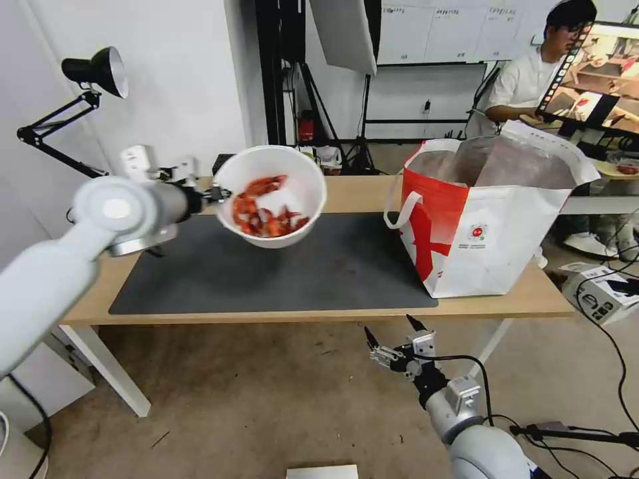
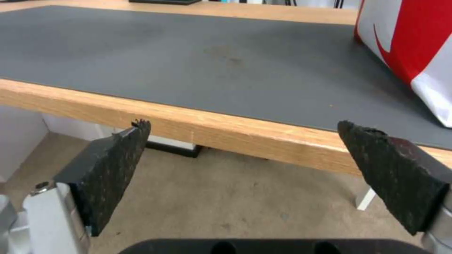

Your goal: Pick up the trash from the table and place it into the takeout bag.

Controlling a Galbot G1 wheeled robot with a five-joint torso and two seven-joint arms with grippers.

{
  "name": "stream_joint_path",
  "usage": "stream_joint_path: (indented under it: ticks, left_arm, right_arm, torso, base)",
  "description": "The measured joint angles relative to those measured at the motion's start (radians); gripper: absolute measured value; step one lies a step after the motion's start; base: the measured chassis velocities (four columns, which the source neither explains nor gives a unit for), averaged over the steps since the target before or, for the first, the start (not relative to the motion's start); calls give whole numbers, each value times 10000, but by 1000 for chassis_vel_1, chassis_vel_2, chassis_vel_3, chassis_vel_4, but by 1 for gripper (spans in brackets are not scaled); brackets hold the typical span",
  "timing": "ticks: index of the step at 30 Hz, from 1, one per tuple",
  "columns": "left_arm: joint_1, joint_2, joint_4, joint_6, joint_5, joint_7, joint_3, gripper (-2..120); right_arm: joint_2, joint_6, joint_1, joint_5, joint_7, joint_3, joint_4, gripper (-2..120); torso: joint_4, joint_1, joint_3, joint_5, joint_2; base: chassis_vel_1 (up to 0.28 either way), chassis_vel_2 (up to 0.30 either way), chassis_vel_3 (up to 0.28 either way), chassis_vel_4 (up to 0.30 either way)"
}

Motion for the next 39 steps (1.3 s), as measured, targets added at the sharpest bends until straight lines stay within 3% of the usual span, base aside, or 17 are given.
stream_joint_path:
  ticks: [8,11,15,17,29,32,37,39]
  left_arm:
    - [-1480,-1086,833,-193,10,-78,955,0]
    - [-2402,-2117,1530,-290,51,-176,1307,0]
    - [-2743,-2667,1796,-351,64,-296,1389,0]
    - [-3145,-3358,2198,-542,192,-373,1521,0]
    - [-3870,-5069,3415,-1510,699,-474,1698,0]
    - [-4079,-5738,3898,-1906,961,-971,2026,0]
    - [-4195,-6264,4238,-2158,1144,-1154,2407,0]
    - [-4292,-6956,4691,-2354,1298,-1374,2693,0]
  right_arm:
    - [0,0,0,0,-1,0,1,100]
    - [0,0,0,0,0,0,0,100]
    - [0,0,0,0,0,0,0,100]
    - [0,1,0,0,0,0,0,100]
    - [-1,0,0,0,0,0,0,100]
    - [-1,0,0,0,0,0,0,100]
    - [0,0,0,0,0,0,0,100]
    - [-1,0,0,0,0,0,0,100]
  torso:
    - [1,0,0,-1,0]
    - [-1,1,0,1,0]
    - [-2,1,-1,2,0]
    - [-1,0,-1,1,0]
    - [1,1,-1,-2,1]
    - [0,1,-1,0,1]
    - [-2,1,-1,1,1]
    - [0,1,-2,1,1]
  base:
    - [0,0,0,0]
    - [0,0,0,0]
    - [0,0,0,0]
    - [0,0,0,0]
    - [0,0,0,0]
    - [0,0,0,0]
    - [0,0,0,0]
    - [0,0,0,0]
